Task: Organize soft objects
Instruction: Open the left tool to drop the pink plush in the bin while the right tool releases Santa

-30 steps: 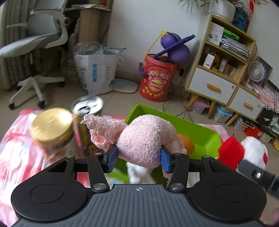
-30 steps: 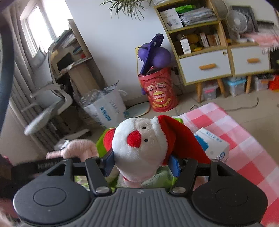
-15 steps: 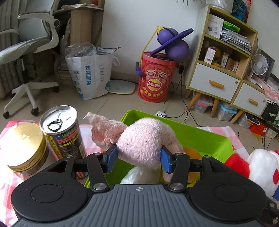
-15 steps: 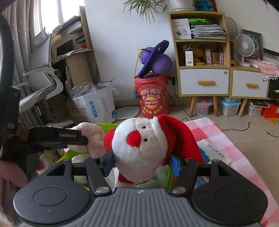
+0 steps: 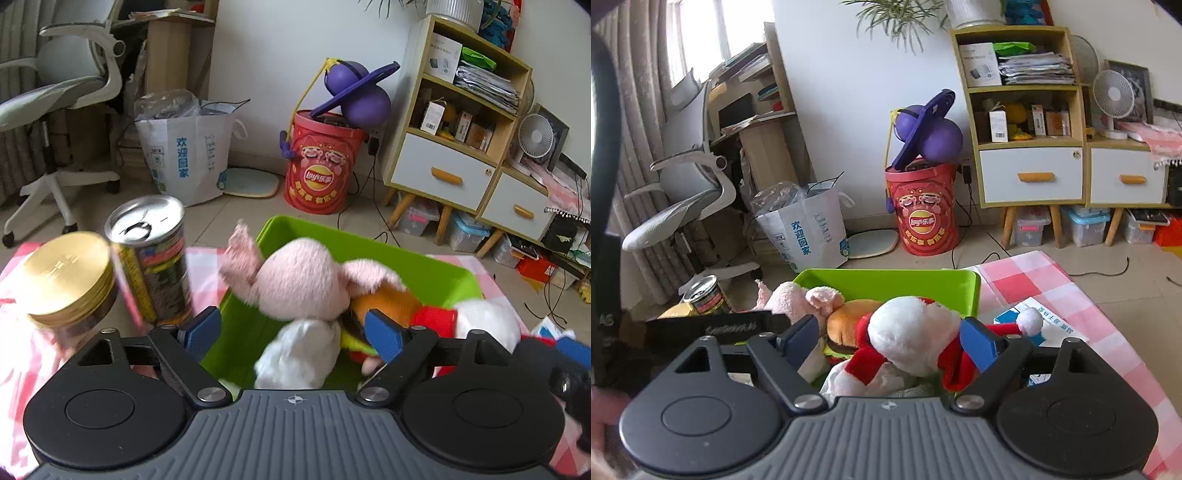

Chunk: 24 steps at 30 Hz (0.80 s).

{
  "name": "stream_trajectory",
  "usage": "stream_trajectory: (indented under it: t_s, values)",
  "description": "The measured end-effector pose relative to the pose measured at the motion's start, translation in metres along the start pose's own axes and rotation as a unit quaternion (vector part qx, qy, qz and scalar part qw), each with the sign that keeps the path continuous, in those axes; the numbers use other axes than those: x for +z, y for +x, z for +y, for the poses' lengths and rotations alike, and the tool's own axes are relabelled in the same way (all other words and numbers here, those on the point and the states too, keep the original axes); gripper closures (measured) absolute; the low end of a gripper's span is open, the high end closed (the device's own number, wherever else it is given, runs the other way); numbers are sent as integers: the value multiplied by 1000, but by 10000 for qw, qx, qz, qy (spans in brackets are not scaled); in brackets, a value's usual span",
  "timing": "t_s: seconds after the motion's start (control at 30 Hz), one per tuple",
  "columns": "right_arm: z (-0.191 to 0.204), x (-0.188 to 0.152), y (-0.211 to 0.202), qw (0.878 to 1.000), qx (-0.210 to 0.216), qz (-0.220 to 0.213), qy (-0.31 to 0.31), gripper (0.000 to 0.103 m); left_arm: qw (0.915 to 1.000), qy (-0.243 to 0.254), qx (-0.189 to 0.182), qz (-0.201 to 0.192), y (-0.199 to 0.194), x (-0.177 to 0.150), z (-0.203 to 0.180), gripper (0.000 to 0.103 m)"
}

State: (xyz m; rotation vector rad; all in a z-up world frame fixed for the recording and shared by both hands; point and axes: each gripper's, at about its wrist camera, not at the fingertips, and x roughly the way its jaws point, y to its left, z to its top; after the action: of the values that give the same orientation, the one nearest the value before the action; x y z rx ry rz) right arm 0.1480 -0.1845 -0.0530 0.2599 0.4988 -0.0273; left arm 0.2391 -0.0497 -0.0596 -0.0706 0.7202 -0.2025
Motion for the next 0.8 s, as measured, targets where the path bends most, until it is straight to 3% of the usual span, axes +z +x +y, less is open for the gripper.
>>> stream_trajectory:
  t_s: [0.43,0.8]
  values:
    - [13,-4,-27,9992,72,130,-362,35,9998,-77,186,-1,-66,-36,33,7]
    - [31,-16,-55,9968,167,350,-694,31,9984,-195,492,179,-116,-65,62,5]
